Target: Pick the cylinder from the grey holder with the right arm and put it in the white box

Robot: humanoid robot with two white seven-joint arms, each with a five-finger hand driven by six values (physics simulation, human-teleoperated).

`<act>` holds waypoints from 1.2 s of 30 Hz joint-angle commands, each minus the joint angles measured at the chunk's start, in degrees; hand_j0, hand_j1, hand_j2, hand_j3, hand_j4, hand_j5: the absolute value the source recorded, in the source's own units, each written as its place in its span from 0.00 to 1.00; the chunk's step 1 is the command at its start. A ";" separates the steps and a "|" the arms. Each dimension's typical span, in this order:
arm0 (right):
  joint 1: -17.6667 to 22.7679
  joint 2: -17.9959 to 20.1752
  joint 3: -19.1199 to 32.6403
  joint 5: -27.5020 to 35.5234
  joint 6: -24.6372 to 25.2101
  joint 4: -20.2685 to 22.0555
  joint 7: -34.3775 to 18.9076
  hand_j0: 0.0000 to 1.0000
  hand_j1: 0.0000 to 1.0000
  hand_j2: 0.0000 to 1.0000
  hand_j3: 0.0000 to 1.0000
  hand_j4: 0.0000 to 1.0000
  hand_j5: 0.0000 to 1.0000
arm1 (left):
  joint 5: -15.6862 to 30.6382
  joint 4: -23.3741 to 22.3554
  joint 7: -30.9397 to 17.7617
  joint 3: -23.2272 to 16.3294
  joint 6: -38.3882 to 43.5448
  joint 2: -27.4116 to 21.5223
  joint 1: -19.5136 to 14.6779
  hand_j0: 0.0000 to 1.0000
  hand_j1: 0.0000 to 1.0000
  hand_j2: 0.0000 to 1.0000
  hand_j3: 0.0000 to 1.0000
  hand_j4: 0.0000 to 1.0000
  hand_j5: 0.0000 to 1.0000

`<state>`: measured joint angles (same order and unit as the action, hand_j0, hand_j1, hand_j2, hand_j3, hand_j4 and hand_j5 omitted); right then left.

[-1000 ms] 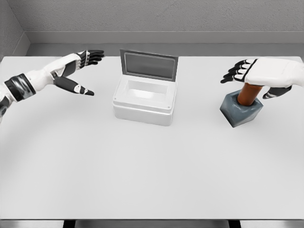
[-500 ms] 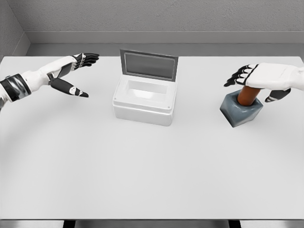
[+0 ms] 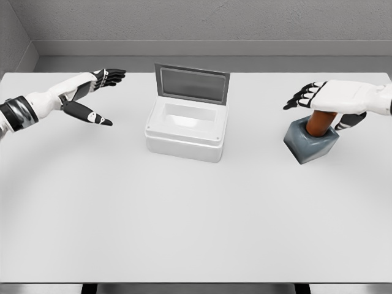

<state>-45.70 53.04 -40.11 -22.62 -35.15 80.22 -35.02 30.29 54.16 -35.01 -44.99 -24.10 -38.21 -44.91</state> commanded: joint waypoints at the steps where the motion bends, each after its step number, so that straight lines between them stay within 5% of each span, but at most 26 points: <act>1: -0.09 0.04 0.03 0.12 0.15 -0.06 0.02 1.00 1.00 1.00 1.00 1.00 1.00 | 0.38 -0.02 0.01 0.08 0.19 -0.02 0.00 1.00 1.00 1.00 1.00 1.00 1.00; 14: -0.09 -0.22 -0.23 -1.37 0.15 -0.85 0.02 1.00 1.00 1.00 1.00 1.00 1.00 | 0.47 -0.81 0.01 0.08 0.28 0.07 0.00 1.00 1.00 1.00 1.00 1.00 1.00; 19: -0.09 -0.31 -0.32 -1.37 0.15 -0.85 0.02 0.76 0.76 0.76 0.76 0.76 0.76 | 0.56 -0.81 0.01 0.08 0.28 0.07 -0.09 1.00 1.00 1.00 1.00 1.00 1.00; 21: -0.17 -0.40 -0.32 -1.20 0.15 -0.85 0.02 0.46 0.46 0.46 0.46 0.46 0.46 | 0.56 -0.81 0.01 0.08 0.28 -0.02 -0.09 1.00 1.00 1.00 1.00 1.00 1.00; 22: -0.17 -0.84 -0.32 -1.20 0.15 -0.85 0.02 0.40 0.40 0.40 0.40 0.40 0.40 | 0.56 -0.81 0.01 0.08 0.28 -0.02 0.00 1.00 1.00 1.00 1.00 1.00 1.00; 29: -0.26 -0.75 -0.40 -1.20 0.15 -0.85 0.02 0.29 0.29 0.29 0.29 0.29 0.29 | 0.56 -0.81 0.01 0.08 0.28 -0.20 0.00 1.00 1.00 1.00 1.00 1.00 1.00; 36: -3.43 1.27 0.12 -0.41 0.15 -0.06 0.02 0.29 0.29 0.29 0.29 0.29 0.29 | -0.23 -0.11 0.01 -0.01 -0.33 -0.28 0.18 1.00 1.00 1.00 1.00 1.00 1.00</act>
<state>-49.74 53.80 -40.21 -23.67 -35.18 79.94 -35.02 30.07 53.80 -35.01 -45.05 -24.40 -38.41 -44.74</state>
